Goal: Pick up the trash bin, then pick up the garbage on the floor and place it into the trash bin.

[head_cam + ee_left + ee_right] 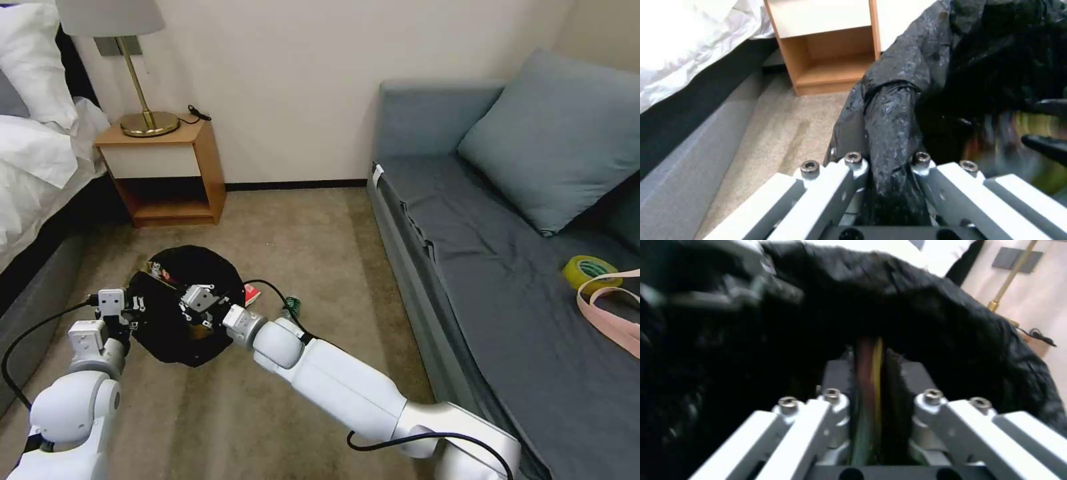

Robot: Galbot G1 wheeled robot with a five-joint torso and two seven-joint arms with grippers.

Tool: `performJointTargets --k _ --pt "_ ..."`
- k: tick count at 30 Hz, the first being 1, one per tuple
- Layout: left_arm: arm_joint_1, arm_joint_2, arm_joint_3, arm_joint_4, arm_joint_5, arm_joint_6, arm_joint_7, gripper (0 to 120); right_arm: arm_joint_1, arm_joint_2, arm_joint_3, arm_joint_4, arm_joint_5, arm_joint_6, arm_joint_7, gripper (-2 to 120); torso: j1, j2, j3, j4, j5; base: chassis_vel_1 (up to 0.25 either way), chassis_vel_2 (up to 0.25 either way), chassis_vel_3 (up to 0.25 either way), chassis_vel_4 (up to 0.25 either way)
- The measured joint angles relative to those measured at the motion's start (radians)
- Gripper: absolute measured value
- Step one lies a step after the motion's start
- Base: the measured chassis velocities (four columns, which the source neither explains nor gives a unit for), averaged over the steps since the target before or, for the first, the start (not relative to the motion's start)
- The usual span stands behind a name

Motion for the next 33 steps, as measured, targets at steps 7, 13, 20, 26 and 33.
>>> performJointTargets --k 7,13,20,26,33 --pt "0.005 0.000 -0.005 -0.006 0.000 0.000 0.000 4 -0.028 -0.006 0.043 0.004 -0.032 0.003 0.002 48 0.000 0.000 0.000 0.0001 0.0001 0.000 0.000 0.000 0.000" --pt "0.008 0.016 -0.025 -0.006 -0.005 -0.002 -0.001 4 -0.054 -0.039 0.085 0.035 -0.053 -0.022 0.029 67 0.000 0.000 0.000 0.0000 0.0003 0.000 0.000 0.000 0.000" --pt "0.019 0.028 -0.050 0.019 -0.013 -0.011 -0.027 4 -0.095 -0.077 0.149 0.008 -0.066 -0.060 0.086 93 0.000 0.000 0.000 -0.0001 0.0003 0.000 0.000 0.000 0.000" --pt "0.042 0.037 -0.077 0.008 -0.032 0.070 -0.064 4 -0.131 -0.080 0.228 -0.156 -0.109 -0.068 0.097 100 0.000 0.000 0.000 0.0000 0.0002 0.000 0.000 0.000 0.000" --pt "0.062 0.029 -0.094 0.000 -0.017 0.077 -0.076 4 -0.151 -0.080 0.267 -0.187 -0.116 -0.069 0.080 100 0.000 0.000 0.000 0.0002 0.0003 0.000 0.000 0.000 0.000"
